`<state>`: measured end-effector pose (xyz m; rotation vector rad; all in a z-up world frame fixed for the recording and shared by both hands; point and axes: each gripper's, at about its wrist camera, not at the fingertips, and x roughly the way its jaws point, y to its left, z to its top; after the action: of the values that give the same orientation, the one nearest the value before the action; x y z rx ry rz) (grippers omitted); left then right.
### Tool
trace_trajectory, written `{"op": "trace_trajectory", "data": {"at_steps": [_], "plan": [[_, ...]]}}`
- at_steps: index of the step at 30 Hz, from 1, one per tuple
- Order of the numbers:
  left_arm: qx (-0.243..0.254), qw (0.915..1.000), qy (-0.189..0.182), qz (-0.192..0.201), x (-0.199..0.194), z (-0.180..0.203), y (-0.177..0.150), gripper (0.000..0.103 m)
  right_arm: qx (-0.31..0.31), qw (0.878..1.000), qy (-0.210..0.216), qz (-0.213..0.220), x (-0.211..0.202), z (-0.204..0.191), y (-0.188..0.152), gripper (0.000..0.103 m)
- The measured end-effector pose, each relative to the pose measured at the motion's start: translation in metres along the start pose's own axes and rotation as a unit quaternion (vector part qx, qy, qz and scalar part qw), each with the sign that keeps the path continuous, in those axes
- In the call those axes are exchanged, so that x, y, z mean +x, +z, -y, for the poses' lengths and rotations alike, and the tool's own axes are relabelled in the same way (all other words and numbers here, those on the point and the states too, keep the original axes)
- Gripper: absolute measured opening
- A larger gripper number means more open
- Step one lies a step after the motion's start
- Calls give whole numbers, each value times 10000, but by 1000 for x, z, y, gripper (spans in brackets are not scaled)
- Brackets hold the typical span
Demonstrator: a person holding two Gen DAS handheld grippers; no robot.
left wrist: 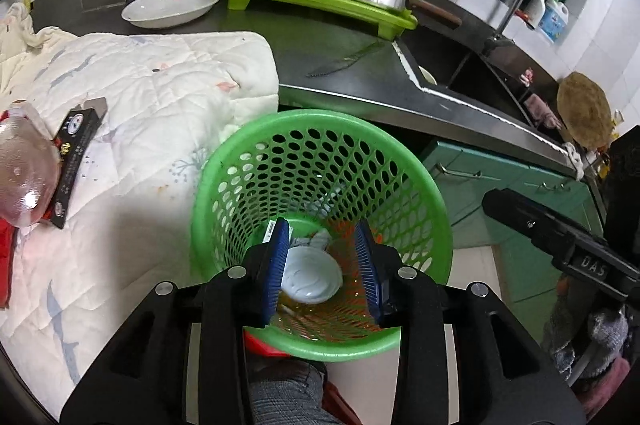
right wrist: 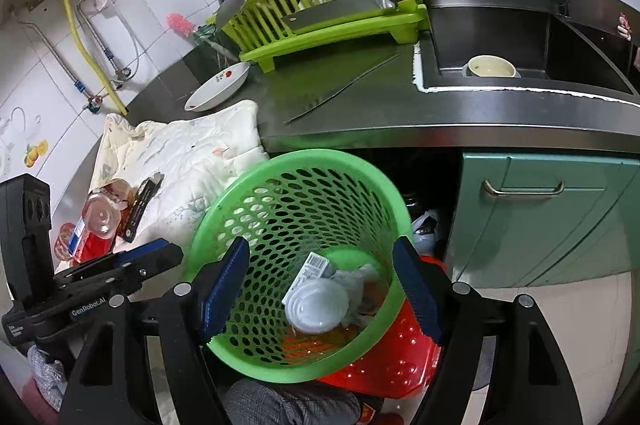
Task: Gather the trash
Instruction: 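Carry the lid and clear cup over the green basket and open both tools, then move the left tool to the white paper cup while the right tool approaches the red Coke can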
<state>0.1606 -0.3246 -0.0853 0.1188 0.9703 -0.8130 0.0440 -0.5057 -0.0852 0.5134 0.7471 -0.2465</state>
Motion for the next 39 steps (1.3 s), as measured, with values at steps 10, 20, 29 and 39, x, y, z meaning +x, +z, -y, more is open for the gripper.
{"op": "trace_trajectory", "data": {"at_steps": [10, 20, 29, 39], "plan": [[6, 9987, 344, 375, -48, -22, -9, 34, -331, 9993, 187, -9, -2, -38, -4, 71], [-317, 9921, 988, 700, -107, -80, -27, 34, -792, 9959, 427, -91, 3, -95, -7, 73], [-554, 9826, 1558, 848, -159, -144, -50, 34, -1181, 9899, 739, -245, 13, -155, -15, 73], [-665, 9717, 2168, 658, -195, -228, -70, 50, -1632, 9811, 991, -325, 23, -221, -19, 76]]}}
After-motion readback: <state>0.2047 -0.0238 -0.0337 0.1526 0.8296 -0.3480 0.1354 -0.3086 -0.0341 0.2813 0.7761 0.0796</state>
